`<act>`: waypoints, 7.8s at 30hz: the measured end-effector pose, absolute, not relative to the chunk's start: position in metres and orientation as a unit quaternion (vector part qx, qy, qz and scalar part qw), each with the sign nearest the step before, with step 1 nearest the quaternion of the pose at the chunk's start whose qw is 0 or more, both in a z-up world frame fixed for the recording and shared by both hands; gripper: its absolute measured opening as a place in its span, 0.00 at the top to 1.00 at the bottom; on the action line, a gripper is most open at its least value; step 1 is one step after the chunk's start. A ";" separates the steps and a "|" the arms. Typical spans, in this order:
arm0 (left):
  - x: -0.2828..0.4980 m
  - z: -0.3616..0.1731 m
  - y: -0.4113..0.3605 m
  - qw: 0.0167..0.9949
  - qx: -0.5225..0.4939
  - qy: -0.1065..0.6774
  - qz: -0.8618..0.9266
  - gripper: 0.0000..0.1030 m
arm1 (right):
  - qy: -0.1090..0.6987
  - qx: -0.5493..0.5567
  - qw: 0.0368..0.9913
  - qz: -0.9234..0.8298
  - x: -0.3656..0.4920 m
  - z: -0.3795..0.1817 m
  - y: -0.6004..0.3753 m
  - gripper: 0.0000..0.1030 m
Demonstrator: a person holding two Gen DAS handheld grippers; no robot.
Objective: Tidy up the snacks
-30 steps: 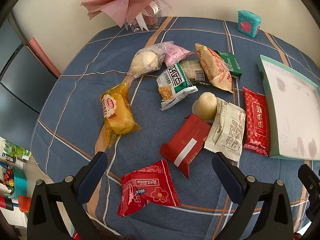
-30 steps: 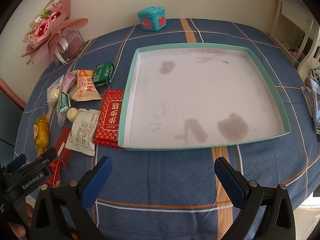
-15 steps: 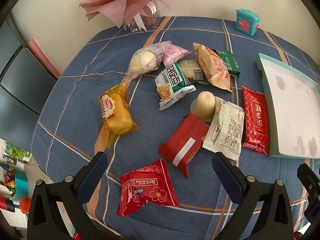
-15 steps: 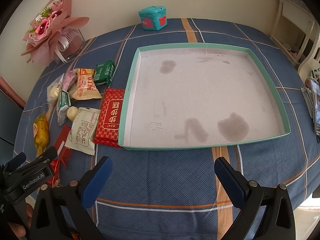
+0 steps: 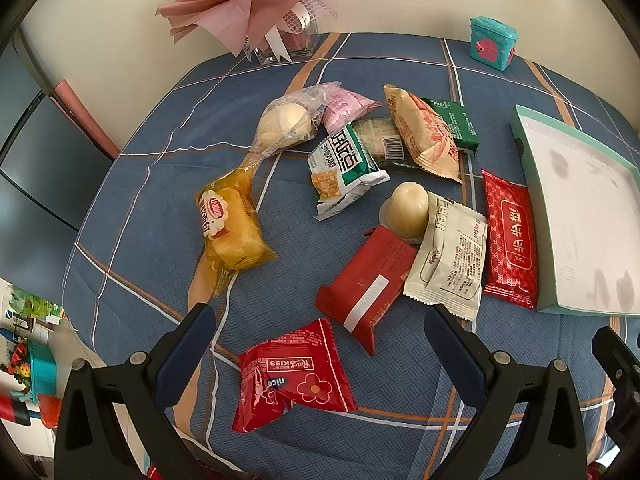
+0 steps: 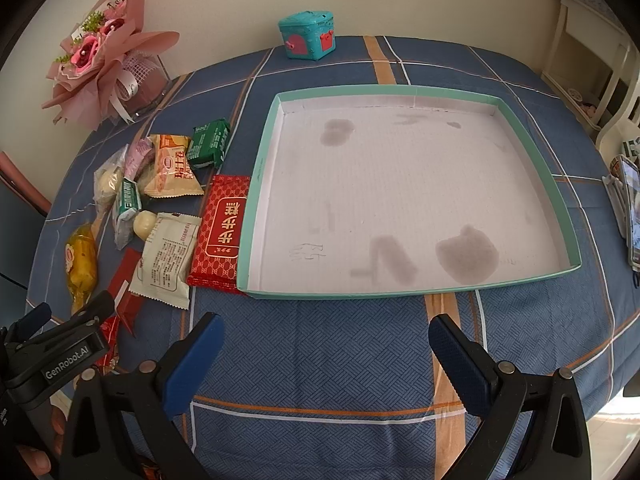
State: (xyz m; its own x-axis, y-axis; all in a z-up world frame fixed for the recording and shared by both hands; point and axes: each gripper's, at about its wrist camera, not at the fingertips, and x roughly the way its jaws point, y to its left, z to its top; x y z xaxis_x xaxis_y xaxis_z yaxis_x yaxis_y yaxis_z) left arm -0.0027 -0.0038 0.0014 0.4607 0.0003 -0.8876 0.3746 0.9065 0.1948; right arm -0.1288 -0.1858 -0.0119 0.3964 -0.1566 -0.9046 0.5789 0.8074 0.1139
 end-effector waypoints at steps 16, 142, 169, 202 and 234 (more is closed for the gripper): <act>0.013 0.031 0.031 0.844 0.143 0.502 -0.124 0.00 | 0.482 0.207 0.827 -0.202 -0.111 0.013 -0.162 0.00; 0.031 -0.004 -0.232 0.793 0.108 0.503 -0.326 0.37 | 0.409 0.326 0.769 -0.368 -0.109 -0.024 -0.370 0.48; 0.044 -0.016 -0.251 0.797 0.136 0.494 -0.320 0.21 | 0.426 0.281 0.760 -0.402 -0.092 -0.023 -0.380 0.37; 0.023 -0.008 -0.126 0.832 0.145 0.491 -0.213 0.05 | 0.481 0.242 0.778 -0.324 -0.107 -0.014 -0.284 0.09; 0.043 0.003 -0.005 0.848 0.077 0.510 -0.121 0.00 | 0.482 0.264 0.803 -0.230 -0.089 -0.008 -0.195 0.00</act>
State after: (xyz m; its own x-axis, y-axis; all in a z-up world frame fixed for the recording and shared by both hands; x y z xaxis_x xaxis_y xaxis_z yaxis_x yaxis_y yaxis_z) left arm 0.0432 -0.0054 0.0031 0.4501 -0.1270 -0.8839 0.2839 0.9588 0.0068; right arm -0.0893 -0.1946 -0.0079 0.4290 -0.1158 -0.8958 0.6245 0.7545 0.2015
